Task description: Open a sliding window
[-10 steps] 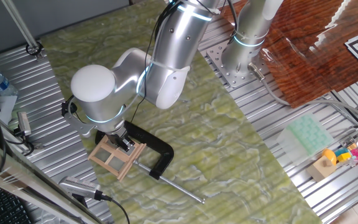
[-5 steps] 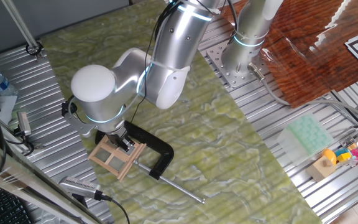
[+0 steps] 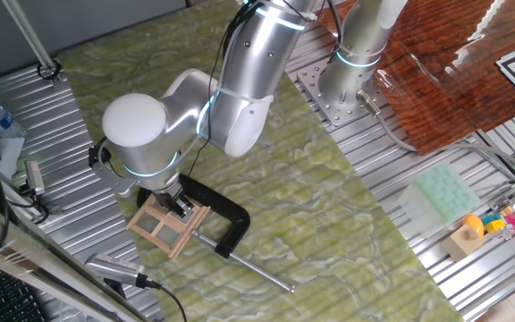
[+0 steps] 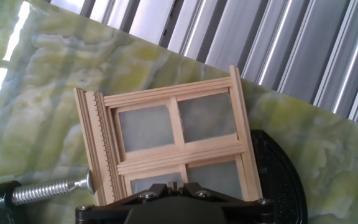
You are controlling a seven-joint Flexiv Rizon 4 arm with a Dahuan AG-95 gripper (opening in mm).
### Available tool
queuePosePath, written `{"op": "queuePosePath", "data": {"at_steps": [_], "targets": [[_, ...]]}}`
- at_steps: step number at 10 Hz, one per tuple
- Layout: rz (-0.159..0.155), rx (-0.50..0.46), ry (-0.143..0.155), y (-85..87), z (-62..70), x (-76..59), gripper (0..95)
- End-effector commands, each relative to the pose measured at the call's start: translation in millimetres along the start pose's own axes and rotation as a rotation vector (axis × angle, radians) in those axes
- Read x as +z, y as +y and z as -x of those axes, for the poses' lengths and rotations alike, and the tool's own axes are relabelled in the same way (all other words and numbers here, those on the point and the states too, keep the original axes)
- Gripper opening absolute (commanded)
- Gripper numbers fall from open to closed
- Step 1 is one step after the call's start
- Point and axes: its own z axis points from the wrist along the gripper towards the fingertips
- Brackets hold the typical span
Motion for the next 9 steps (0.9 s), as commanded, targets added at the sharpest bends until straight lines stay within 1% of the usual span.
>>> {"op": "queuePosePath", "data": {"at_steps": [1,9], "targets": [[0.0,-0.002,0.0,-0.8,0.0,0.5,0.0],[0.002,-0.005,-0.001,-6.0,-0.3,0.4,0.0]]}}
